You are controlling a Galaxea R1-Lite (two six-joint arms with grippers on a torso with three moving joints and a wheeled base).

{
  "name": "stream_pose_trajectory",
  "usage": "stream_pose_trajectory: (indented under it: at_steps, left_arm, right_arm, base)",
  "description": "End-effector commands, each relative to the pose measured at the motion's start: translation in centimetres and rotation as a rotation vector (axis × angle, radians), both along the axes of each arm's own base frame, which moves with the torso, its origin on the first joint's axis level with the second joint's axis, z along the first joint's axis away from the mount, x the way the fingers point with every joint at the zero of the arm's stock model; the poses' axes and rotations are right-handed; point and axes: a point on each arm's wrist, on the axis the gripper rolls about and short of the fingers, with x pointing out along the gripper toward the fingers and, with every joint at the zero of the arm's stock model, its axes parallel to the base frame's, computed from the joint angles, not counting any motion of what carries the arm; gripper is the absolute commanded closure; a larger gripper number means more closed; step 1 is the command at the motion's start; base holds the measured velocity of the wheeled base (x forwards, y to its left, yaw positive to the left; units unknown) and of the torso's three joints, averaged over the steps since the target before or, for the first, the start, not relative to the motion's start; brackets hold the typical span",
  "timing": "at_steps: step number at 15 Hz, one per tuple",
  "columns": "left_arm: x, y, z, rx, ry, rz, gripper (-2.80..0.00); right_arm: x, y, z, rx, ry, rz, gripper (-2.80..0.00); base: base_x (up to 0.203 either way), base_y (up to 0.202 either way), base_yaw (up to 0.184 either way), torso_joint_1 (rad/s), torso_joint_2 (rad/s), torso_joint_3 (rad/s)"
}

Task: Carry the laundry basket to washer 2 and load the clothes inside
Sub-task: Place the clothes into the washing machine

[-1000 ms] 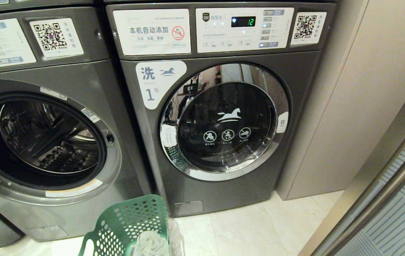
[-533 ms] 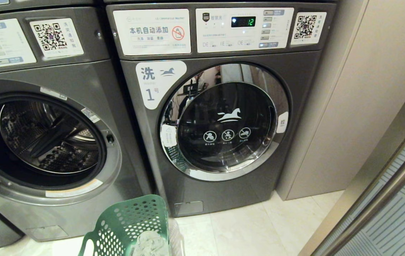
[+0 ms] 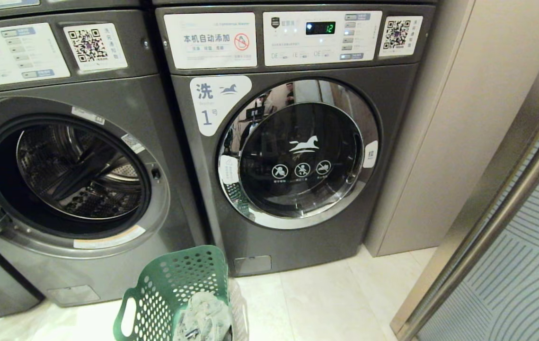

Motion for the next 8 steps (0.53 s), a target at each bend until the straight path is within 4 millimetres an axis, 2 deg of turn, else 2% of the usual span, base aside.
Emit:
stream_pose_trajectory:
  at_steps: [1, 5, 8]
  left_arm:
    - [0.00, 0.00, 0.01, 0.001, 0.000, 0.000, 0.00]
    - [0.00, 0.00, 0.01, 0.002, 0.000, 0.001, 0.00]
    - [0.00, 0.01, 0.01, 0.000, 0.000, 0.003, 0.00]
  right_arm:
    - [0.00, 0.00, 0.00, 0.000, 0.001, 0.001, 0.00]
    - [0.00, 0.00, 0.00, 0.001, 0.001, 0.001, 0.00]
    - [0.01, 0.00, 0.00, 0.000, 0.002, 0.002, 0.00]
  base:
    - [-0.197, 0.000, 0.000, 0.001, 0.00, -0.001]
    - [-0.175, 0.000, 0.002, -0.001, 0.00, 0.003]
    - [0.000, 0.000, 0.000, 0.000, 0.00, 0.000]
